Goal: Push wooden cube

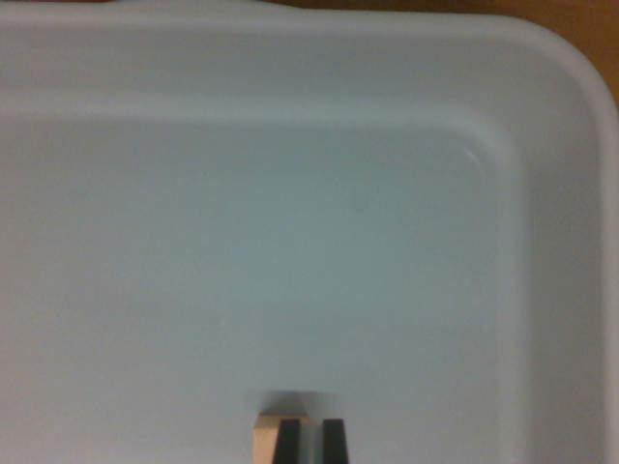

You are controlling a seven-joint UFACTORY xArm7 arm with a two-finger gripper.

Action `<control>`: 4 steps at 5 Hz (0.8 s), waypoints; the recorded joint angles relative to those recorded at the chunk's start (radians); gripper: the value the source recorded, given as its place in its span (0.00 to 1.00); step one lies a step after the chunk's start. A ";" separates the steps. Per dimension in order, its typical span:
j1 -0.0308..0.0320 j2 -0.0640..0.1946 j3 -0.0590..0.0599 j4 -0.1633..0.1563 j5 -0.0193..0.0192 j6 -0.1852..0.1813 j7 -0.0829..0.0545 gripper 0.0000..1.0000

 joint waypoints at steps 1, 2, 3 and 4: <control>-0.0001 -0.001 0.000 -0.019 -0.0001 -0.015 0.001 0.00; -0.0001 -0.001 0.000 -0.019 -0.0001 -0.015 0.001 0.00; -0.0002 -0.003 0.001 -0.042 -0.0003 -0.034 0.003 0.00; -0.0002 -0.003 0.001 -0.042 -0.0003 -0.034 0.003 0.00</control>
